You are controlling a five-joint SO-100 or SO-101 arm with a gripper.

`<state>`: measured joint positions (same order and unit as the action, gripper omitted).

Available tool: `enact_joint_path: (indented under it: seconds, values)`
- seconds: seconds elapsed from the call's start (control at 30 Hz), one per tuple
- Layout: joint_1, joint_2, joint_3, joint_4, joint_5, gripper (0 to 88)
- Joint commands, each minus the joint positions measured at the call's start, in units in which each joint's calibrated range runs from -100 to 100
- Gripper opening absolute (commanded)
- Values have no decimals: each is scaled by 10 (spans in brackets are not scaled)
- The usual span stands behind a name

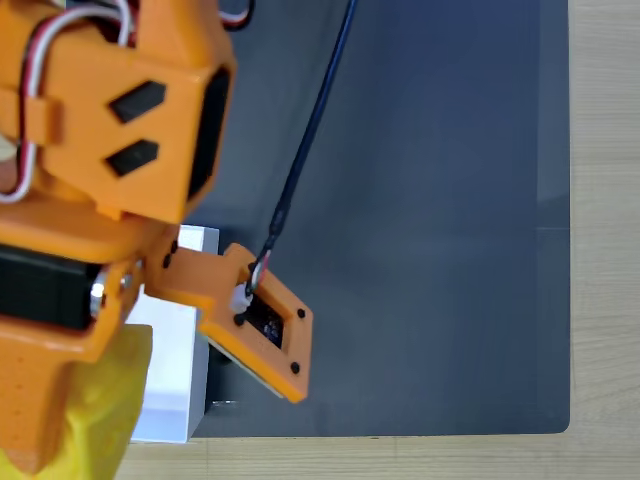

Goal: Grasp a yellow block and put it in the box

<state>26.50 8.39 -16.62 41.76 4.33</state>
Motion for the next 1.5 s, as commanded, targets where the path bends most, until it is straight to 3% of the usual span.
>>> enact_joint_path:
  seconds: [0.0, 0.8, 1.13, 1.47]
  values:
    - [31, 11, -24, -14, 2, 139]
    - [41, 195, -26, -11, 3, 147]
    - [36, 197, 7, -7, 53, 458]
    - [25, 156, 7, -7, 51, 466]
